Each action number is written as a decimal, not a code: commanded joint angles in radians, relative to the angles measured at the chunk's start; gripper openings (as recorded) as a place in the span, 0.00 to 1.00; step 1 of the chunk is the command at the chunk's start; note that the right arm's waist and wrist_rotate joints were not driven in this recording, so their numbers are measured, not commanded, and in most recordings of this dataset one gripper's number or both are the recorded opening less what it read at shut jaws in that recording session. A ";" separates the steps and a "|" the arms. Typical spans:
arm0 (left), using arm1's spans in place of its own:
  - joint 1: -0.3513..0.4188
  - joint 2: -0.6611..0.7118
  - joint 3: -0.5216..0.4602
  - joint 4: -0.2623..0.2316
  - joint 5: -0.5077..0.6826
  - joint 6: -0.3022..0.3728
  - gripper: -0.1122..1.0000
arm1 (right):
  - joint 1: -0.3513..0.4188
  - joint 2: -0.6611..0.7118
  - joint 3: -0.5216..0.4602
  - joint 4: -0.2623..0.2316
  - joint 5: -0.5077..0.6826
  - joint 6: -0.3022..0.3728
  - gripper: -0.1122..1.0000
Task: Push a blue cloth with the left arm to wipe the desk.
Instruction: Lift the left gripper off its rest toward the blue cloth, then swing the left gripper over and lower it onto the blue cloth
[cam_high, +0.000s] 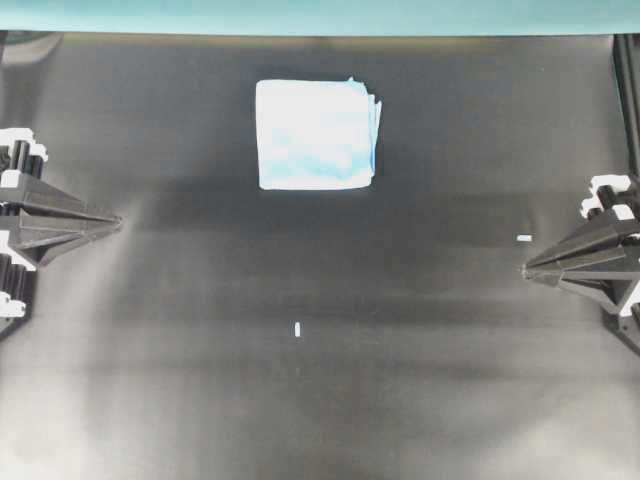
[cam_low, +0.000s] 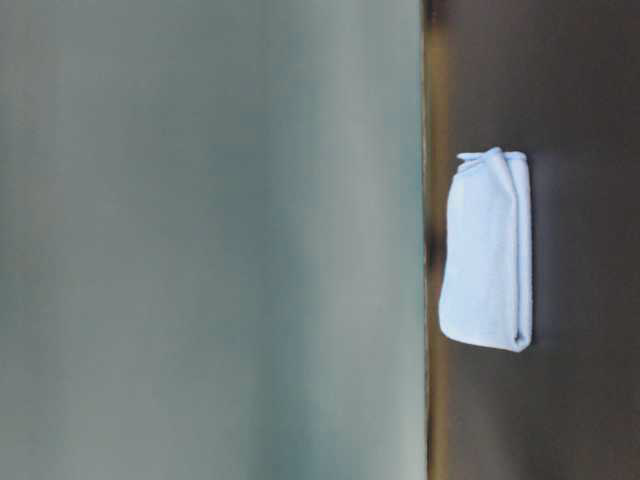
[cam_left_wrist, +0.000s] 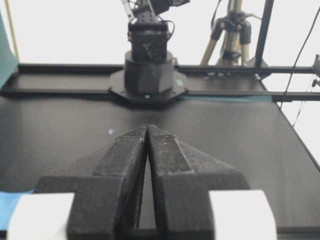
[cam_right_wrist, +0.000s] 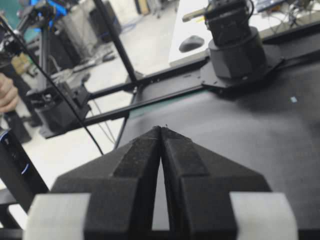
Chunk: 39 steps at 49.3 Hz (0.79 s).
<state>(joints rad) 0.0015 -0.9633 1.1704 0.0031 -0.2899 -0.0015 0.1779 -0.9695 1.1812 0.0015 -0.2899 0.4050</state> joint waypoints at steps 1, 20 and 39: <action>0.002 0.029 -0.040 0.035 -0.014 -0.035 0.15 | 0.000 0.006 -0.020 0.002 -0.008 0.000 0.13; 0.127 0.259 -0.110 0.037 -0.023 -0.132 0.10 | 0.000 -0.025 -0.020 0.002 0.035 -0.002 0.10; 0.253 0.629 -0.275 0.038 -0.051 -0.123 0.33 | 0.000 -0.018 -0.018 0.002 0.069 0.000 0.10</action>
<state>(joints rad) 0.2178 -0.4264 0.9587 0.0368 -0.3298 -0.1319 0.1779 -0.9971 1.1827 0.0015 -0.2163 0.4034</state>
